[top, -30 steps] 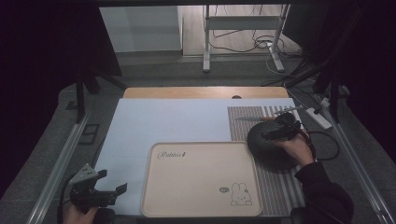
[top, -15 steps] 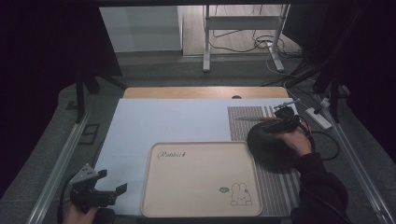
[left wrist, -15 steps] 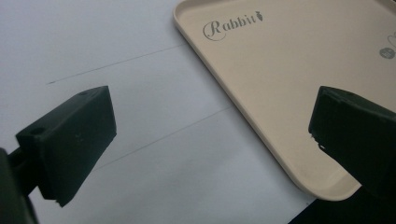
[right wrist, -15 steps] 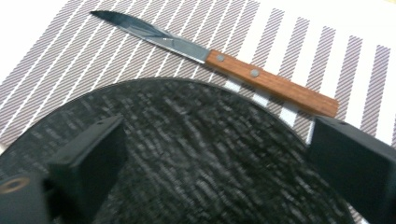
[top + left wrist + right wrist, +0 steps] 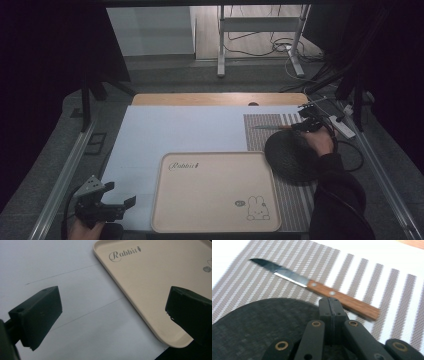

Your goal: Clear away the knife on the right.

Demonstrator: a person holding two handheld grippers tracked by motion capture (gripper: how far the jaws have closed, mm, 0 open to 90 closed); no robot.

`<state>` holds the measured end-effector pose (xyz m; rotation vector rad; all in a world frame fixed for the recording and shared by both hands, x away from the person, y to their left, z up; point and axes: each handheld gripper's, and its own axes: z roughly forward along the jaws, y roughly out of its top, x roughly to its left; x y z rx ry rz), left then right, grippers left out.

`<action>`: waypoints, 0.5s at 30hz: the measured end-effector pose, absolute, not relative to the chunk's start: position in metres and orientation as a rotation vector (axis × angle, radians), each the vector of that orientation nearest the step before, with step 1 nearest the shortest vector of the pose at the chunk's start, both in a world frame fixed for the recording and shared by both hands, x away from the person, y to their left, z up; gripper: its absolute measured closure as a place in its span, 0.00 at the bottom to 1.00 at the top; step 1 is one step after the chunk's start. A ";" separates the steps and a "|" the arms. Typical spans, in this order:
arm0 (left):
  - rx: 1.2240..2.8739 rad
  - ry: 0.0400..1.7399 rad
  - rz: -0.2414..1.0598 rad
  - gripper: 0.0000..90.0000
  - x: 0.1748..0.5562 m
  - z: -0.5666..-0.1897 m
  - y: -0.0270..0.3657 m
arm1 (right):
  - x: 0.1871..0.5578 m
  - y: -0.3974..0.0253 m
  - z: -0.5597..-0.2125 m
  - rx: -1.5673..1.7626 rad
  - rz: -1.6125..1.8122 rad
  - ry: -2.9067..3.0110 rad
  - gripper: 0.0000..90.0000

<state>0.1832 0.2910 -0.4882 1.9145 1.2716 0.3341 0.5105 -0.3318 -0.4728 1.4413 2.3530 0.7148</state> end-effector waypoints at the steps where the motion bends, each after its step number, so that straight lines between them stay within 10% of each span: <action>1: 1.913 1.273 0.333 0.01 0.183 -0.488 0.291 | 0.513 -0.333 -0.473 1.454 0.700 2.357 1.00; 15: 1.909 1.285 0.331 0.01 0.184 -0.489 0.292 | 0.546 -0.344 -0.487 1.457 0.623 2.272 1.00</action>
